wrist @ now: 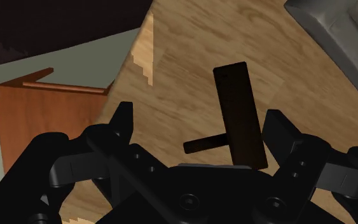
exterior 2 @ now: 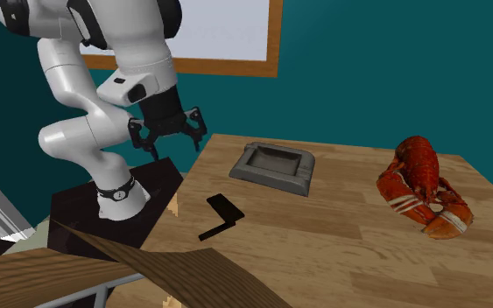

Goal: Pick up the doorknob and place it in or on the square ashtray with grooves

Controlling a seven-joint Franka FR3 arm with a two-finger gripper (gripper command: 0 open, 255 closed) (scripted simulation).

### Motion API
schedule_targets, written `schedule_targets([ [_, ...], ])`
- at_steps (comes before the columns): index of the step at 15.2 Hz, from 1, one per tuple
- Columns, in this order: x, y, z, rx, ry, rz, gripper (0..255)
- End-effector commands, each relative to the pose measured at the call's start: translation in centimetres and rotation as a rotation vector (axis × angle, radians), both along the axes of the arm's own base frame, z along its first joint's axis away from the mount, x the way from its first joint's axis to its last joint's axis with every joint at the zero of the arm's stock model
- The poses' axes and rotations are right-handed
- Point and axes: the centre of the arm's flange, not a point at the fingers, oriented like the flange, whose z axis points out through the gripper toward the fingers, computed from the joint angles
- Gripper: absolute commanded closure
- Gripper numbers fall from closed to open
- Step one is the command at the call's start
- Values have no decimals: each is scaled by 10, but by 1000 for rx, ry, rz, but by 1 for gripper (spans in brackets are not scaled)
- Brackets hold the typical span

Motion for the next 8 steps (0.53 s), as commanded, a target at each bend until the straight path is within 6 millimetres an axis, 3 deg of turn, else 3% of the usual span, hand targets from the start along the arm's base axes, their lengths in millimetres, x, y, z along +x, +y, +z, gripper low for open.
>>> schedule_targets([
  [1, 7, 25, -13, -7, 14, -18, 0],
  [4, 19, 60, -32, -18, 36, -41, 0],
  [8, 20, 67, -51, -20, 40, -45, 0],
])
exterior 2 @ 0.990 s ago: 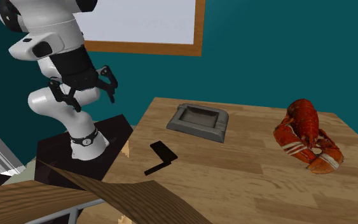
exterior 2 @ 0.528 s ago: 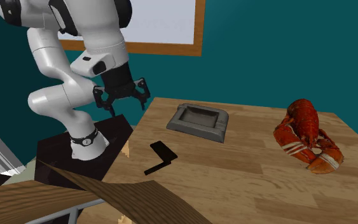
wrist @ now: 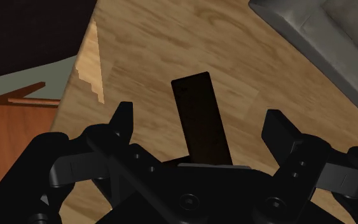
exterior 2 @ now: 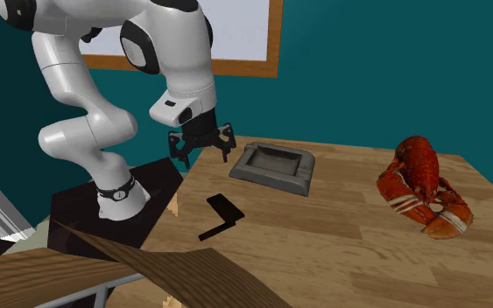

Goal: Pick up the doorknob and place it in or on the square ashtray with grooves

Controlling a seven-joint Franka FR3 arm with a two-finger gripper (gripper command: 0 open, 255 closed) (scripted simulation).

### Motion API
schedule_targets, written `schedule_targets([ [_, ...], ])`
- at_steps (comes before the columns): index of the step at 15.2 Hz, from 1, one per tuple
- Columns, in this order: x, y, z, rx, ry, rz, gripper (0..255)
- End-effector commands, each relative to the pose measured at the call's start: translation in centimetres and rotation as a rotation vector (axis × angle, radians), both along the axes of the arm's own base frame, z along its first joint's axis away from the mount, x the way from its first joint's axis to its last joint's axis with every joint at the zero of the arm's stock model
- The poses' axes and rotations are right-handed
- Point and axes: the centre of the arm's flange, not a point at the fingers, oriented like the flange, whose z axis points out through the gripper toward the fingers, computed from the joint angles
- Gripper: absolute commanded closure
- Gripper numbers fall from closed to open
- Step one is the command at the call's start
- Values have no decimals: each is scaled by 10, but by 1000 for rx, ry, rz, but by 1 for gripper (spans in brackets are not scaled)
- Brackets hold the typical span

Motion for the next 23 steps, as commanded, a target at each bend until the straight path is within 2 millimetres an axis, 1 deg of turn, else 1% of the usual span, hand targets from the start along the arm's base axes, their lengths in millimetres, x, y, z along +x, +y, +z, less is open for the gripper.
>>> schedule_targets([
  [1, -2, 2, -11, 0, 0, -1, 0],
  [5, -3, 3, -29, 0, 0, -1, 0],
  [12, -3, 3, -29, 0, 0, -1, 0],
  [13, -3, 3, -29, 0, 0, -1, 255],
  [22, -3, 3, -30, 0, 0, -1, 255],
  [23, -3, 3, -30, 0, 0, -1, 0],
])
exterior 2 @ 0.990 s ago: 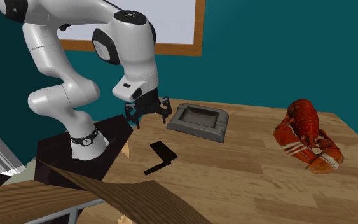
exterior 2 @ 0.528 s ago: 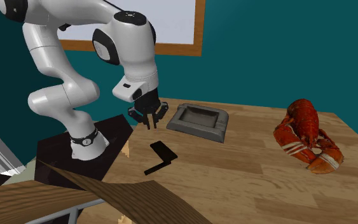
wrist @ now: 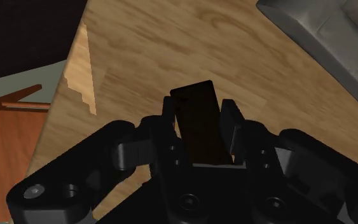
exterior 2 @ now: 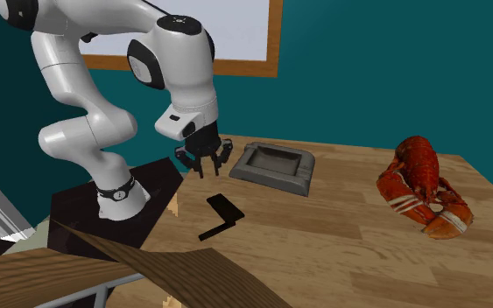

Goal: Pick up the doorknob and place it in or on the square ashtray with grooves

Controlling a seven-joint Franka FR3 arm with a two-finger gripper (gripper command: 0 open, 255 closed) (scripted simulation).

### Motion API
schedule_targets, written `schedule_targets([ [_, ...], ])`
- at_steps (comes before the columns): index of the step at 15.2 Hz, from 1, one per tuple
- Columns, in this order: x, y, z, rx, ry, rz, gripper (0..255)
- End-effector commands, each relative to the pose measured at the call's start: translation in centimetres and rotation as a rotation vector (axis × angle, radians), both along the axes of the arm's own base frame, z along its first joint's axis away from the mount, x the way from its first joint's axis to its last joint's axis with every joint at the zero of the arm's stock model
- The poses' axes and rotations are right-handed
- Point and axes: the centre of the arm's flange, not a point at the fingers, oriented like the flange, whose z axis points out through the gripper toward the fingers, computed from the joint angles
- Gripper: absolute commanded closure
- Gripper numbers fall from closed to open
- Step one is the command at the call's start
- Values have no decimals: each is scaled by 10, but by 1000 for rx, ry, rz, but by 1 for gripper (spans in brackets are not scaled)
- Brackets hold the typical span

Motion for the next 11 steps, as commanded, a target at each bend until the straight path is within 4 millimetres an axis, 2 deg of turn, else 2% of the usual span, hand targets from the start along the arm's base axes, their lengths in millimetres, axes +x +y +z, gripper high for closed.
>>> schedule_targets([
  [1, -3, 4, -9, -23, -78, 23, 0],
  [6, -9, 20, -53, -131, -447, 133, 0],
  [11, 0, 20, -78, -131, -447, 133, 0],
])
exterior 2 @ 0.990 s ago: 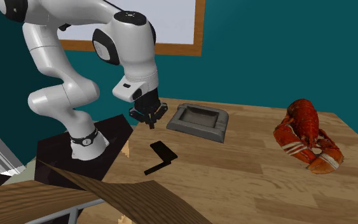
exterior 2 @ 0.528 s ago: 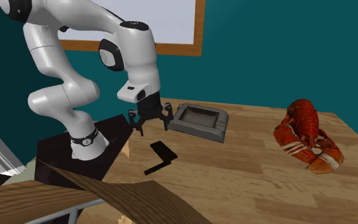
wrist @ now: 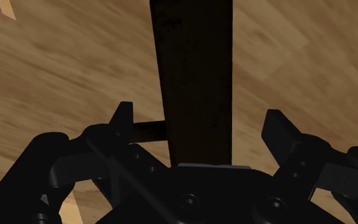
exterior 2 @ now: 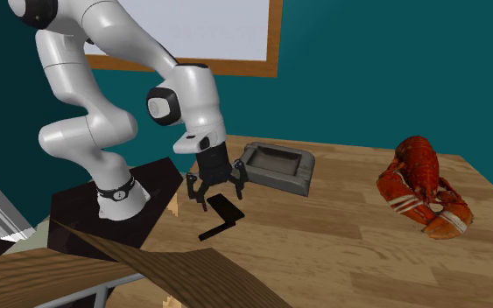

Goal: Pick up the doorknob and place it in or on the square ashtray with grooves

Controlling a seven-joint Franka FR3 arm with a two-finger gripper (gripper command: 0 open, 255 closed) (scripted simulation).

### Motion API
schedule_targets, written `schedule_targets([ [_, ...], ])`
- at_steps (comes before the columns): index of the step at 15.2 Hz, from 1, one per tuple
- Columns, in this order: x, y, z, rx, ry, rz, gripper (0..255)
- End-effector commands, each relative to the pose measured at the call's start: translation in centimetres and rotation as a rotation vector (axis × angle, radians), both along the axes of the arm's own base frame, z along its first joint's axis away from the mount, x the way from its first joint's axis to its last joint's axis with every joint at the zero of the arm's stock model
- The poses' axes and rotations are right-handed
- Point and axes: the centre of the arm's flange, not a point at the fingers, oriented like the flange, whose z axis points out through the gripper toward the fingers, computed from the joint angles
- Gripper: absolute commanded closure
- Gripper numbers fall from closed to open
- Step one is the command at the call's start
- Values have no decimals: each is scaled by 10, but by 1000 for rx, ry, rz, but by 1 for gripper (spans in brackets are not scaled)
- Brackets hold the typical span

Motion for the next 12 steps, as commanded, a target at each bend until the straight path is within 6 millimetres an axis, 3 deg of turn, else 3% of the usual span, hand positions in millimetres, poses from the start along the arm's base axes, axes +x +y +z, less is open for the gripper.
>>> schedule_targets([
  [1, 4, -1, -10, 0, -3, 1, 0],
  [3, 7, -1, -17, 0, -3, 1, 0],
  [10, 7, -1, -17, 0, -3, 1, 0],
  [11, 7, -1, -17, 0, -3, 1, 255],
  [12, 7, -1, -17, 0, -3, 1, 255],
])
